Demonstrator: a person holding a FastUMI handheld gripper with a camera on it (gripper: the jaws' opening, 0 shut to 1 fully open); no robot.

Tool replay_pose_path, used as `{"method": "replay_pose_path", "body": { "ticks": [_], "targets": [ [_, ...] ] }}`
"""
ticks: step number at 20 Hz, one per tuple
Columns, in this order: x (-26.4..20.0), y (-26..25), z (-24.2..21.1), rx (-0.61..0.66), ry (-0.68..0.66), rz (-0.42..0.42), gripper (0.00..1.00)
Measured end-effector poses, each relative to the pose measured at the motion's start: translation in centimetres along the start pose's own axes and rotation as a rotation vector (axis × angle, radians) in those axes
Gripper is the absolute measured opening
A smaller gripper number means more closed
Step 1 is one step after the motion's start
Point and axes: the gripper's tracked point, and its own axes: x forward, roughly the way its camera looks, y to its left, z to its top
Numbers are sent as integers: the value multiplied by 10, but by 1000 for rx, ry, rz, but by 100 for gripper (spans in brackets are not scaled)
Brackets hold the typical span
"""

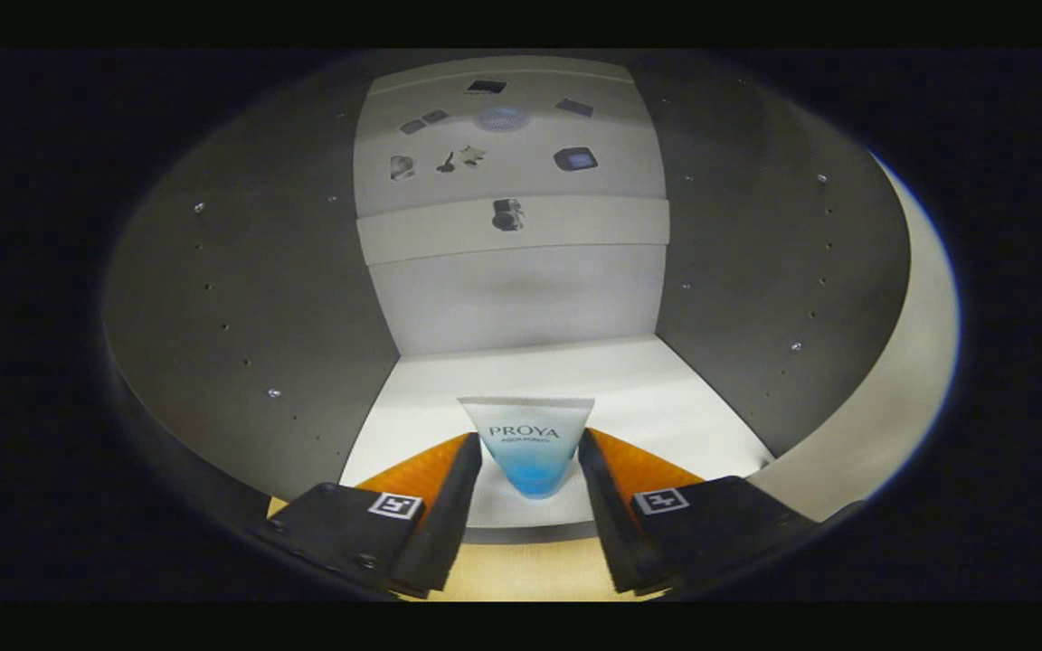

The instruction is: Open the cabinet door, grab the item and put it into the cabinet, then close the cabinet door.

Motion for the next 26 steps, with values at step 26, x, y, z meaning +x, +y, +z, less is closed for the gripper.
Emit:
{"method": "replay_pose_path", "body": {
  "ticks": [26],
  "targets": [
    [-351, -55, -56, -33, -507, 64, 91]
  ]
}}
